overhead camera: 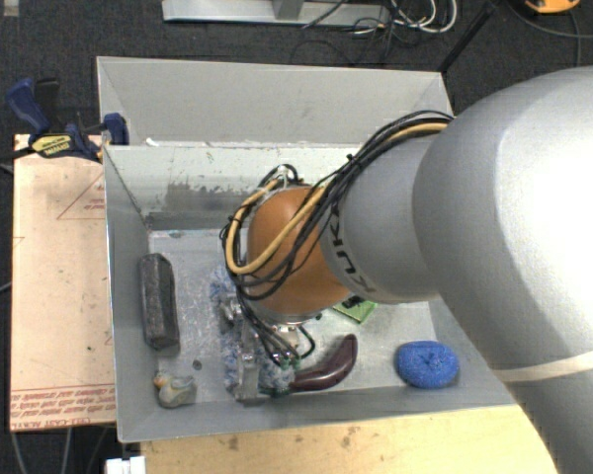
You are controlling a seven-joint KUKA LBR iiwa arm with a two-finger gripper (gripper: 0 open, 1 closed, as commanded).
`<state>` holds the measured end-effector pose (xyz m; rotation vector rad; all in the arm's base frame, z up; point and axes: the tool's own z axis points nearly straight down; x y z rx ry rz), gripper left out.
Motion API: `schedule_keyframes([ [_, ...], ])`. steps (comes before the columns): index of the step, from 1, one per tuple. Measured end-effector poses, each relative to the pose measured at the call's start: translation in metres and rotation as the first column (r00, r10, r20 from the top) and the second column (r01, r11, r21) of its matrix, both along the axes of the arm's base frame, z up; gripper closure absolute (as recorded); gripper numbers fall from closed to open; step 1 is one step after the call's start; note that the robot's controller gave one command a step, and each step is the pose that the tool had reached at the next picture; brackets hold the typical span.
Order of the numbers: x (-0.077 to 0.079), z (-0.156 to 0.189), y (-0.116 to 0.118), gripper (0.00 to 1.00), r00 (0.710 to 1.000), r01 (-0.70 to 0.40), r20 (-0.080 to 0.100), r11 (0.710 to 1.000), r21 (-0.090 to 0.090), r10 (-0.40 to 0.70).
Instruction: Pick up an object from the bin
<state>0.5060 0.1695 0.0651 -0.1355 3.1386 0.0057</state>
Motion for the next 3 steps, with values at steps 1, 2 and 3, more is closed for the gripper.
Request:
schedule_keyframes([
  [1, 0.012, 0.006, -0.019, 0.0, 1.0, 0.0, 0.007, 1.0, 0.002, 0.0],
  [2, 0.013, 0.019, -0.045, 0.0, 1.0, 0.031, 0.0, 1.0, -0.002, -0.031],
  [3, 0.003, 0.019, -0.058, 0.0, 0.986, 0.167, 0.002, 0.986, -0.001, -0.167],
])
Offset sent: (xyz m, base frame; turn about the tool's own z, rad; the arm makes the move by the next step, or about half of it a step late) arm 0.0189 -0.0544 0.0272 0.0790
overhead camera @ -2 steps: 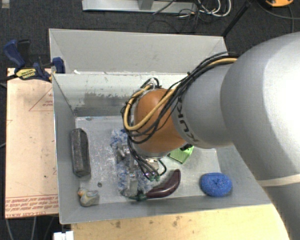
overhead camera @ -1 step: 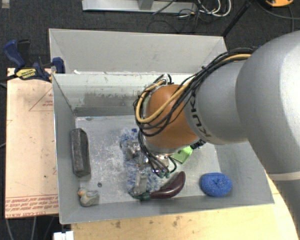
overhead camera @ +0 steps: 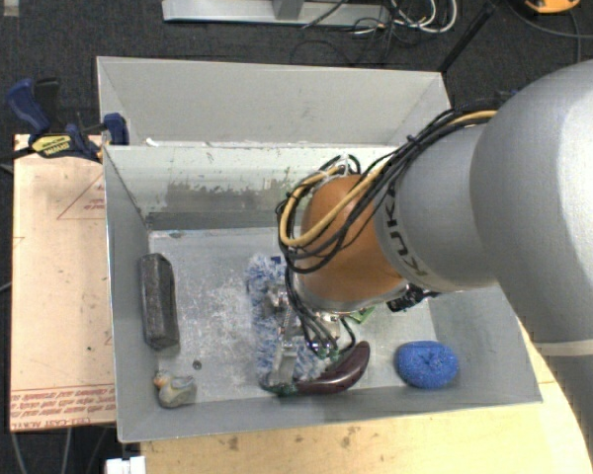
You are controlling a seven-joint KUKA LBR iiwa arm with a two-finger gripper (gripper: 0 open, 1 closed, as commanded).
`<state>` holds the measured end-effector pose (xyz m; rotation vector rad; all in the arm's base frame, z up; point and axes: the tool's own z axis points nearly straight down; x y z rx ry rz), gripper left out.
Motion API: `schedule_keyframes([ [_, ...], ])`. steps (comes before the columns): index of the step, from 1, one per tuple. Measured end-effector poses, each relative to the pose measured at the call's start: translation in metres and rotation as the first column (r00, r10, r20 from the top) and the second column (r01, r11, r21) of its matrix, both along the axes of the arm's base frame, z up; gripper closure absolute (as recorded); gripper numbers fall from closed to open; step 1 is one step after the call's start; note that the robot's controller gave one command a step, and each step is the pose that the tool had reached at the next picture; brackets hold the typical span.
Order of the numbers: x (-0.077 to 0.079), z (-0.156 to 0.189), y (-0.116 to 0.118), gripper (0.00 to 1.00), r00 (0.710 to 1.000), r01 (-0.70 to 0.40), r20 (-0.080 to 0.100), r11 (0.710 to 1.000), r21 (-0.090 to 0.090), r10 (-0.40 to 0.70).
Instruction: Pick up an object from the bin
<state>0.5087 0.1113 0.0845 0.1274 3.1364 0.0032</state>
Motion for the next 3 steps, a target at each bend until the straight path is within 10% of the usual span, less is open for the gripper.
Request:
schedule_keyframes([
  [1, -0.001, -0.011, -0.017, 1.0, 0.999, -0.043, 0.009, 0.999, 0.003, 0.043],
  [2, -0.001, -0.011, -0.017, 1.0, 0.999, -0.043, 0.009, 0.999, 0.003, 0.043],
  [3, 0.013, 0.141, -0.025, 1.0, 0.991, -0.135, 0.002, 0.991, -0.002, 0.135],
])
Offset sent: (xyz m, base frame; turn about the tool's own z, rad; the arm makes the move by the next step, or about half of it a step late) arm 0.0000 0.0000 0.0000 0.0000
